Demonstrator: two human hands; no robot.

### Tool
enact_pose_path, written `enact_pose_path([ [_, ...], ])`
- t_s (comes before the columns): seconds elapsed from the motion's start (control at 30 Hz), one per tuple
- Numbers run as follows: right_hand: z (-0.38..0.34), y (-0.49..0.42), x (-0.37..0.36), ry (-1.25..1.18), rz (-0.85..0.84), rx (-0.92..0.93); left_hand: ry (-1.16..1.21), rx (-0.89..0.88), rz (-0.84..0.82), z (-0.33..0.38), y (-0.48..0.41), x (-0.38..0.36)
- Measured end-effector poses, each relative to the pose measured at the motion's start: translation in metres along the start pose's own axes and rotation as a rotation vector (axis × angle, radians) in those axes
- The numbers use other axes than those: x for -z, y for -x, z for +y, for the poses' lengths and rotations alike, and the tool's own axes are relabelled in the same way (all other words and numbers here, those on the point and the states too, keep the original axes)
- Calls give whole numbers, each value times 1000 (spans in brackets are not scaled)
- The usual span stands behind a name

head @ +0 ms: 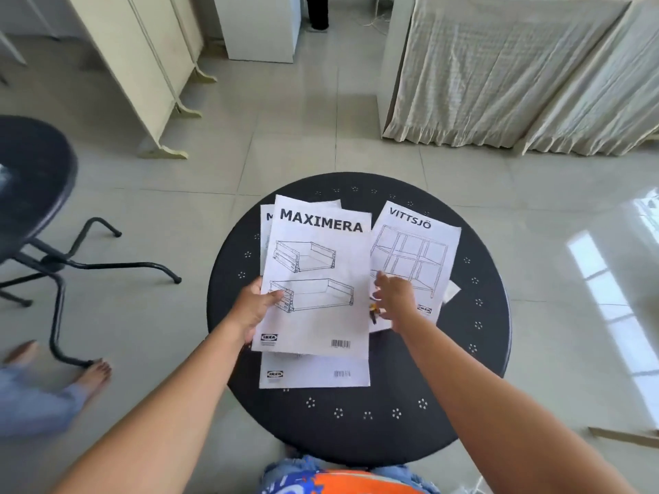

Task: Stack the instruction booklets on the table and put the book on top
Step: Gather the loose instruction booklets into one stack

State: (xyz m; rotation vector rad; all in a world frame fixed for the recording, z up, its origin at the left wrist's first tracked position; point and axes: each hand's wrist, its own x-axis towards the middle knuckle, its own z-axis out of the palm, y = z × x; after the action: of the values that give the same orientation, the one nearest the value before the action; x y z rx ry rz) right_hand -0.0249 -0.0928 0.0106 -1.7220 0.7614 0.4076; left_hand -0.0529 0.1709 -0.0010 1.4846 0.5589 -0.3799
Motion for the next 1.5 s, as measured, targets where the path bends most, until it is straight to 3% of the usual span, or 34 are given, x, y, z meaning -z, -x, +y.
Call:
enact_pose_path([
  [0.1, 9, 3, -14, 480, 6, -26, -35, 10, 50, -7, 7, 24],
  [0.17, 16, 8, -22, 652, -64, -44, -52, 29, 75, -11, 13, 33],
  [0.43, 23, 15, -42, 864, 4, -62, -66, 84, 152, -30, 30, 57],
  [0.7, 28, 10, -43, 587, 37, -1, -8, 119, 167, -39, 29, 59],
  [0.9, 34, 2, -36, 271, -48, -112, 23, 139, 127, -38, 23, 50],
  [0.97, 33, 2, -31, 107, -8, -103, 12, 133, 97, -35, 22, 44],
  [1.07, 28, 6, -19, 96, 7, -56, 17, 124, 59, -32, 20, 36],
  [1.33, 12, 5, -9, -239, -98, -125, 54, 25, -32, -16, 11, 12],
  [1.5, 2, 6, -22, -316, -293, -65, 184, 59, -42, -7, 14, 16],
])
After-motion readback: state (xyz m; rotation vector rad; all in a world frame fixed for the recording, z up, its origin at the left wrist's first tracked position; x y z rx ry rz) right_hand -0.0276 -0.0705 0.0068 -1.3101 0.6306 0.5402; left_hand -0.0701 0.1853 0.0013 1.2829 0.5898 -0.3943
